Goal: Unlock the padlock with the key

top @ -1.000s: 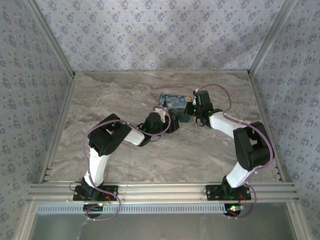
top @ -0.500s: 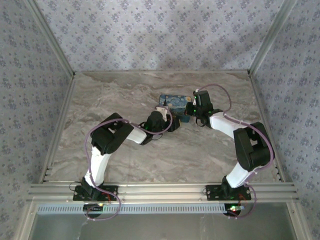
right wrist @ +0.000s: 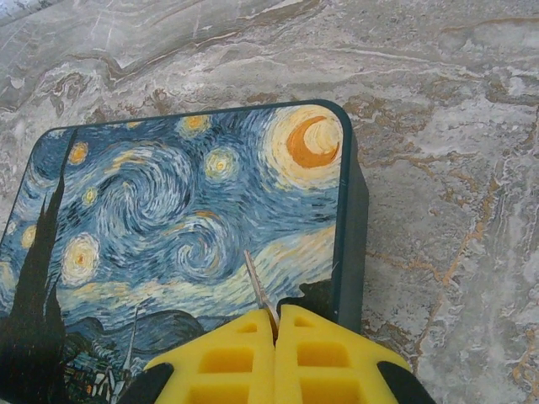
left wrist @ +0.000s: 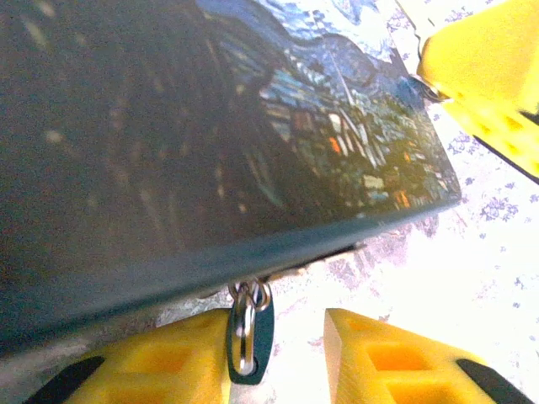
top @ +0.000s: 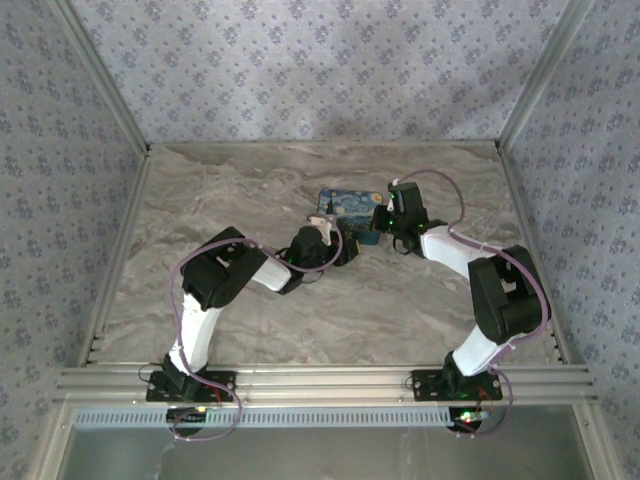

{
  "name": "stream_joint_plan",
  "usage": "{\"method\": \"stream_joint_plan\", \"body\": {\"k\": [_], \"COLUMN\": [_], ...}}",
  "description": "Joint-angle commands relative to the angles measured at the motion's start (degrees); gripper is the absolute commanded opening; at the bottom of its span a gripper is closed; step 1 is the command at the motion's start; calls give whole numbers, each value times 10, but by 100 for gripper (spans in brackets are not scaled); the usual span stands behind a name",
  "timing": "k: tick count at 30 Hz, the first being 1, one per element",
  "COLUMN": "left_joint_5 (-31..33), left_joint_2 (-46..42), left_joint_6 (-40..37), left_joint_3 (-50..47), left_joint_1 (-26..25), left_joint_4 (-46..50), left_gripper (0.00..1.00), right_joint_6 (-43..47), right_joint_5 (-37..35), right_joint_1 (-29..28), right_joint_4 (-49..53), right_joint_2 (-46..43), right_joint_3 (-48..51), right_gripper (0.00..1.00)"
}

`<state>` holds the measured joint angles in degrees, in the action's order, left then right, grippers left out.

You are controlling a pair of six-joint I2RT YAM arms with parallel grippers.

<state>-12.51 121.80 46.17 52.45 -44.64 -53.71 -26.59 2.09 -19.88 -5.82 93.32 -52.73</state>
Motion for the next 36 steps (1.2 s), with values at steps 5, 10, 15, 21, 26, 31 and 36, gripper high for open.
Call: {"method": "stream_joint_plan", "body": {"k": [5, 10, 15, 21, 26, 31, 36], "left_joint_5": [2, -1, -15, -29, -48, -64, -82], "left_joint_2": [34, 35, 41, 49, 72, 86, 87], "left_joint_6": [11, 11, 12, 8, 12, 13, 1], "left_joint_3": [-39, -42, -47, -45, -41, -40, -34], "left_joint_1": [1, 1, 4, 6, 12, 15, 15], "left_joint_4": [114, 103, 77, 54, 18, -6, -6], "left_gripper": [37, 37, 42, 45, 49, 51, 52], "right_joint_6": [0, 12, 3, -12, -11, -9, -4], "right_joint_5": [-20, -52, -70, -51, -41, -28, -17], "right_joint_1": [16, 26, 31, 29, 20, 17, 12], "right_joint_4": [18, 60, 100, 82, 77, 65, 51], "right_joint_2": [-28, -66, -70, -21, 27, 45, 50], "right_joint_3": [5, 4, 3, 7, -22, -30, -30], "right_gripper": [0, 0, 0, 0, 0, 0, 0]}}
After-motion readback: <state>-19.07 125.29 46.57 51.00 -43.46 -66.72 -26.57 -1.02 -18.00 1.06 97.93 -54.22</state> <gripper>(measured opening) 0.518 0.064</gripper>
